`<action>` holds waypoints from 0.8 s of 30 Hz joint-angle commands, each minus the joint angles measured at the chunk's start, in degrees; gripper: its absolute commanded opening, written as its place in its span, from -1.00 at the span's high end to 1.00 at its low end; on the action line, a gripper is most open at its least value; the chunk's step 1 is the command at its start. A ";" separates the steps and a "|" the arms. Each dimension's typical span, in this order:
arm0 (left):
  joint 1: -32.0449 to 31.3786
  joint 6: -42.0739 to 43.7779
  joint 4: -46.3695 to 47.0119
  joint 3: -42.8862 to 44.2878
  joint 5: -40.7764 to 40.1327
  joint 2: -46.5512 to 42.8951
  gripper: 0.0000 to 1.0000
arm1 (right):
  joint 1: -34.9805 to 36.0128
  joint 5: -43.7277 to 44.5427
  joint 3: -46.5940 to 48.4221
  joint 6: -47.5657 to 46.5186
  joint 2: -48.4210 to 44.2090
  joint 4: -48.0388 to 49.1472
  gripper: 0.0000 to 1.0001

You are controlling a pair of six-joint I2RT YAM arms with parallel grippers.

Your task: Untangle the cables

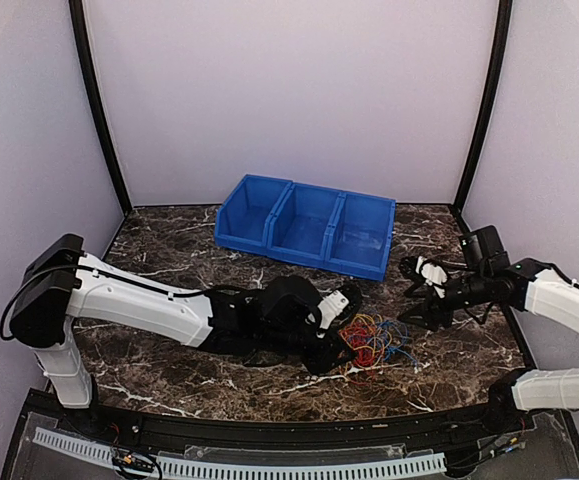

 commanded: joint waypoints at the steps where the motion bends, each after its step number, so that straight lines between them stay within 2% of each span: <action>1: 0.05 1.74 -2.33 3.88 -0.01 2.11 0.27 | -0.80 -0.25 -0.97 0.63 -1.20 2.76 -0.31; 9: 0.07 4.57 -13.30 14.00 -4.19 9.20 0.19 | -1.02 -0.82 -1.08 0.68 -1.34 2.72 -0.33; 15: 0.23 5.76 -13.88 15.51 -4.34 11.01 0.26 | -1.39 -0.65 -1.21 0.63 -1.40 2.75 -0.35; 17: 0.25 6.09 -13.46 15.53 -4.32 11.24 0.33 | -1.44 -0.65 -1.22 0.63 -1.10 2.87 -0.35; 24: 0.31 7.02 -12.97 16.00 -2.24 10.92 0.83 | -1.52 0.02 -1.47 0.40 -0.67 3.20 -0.35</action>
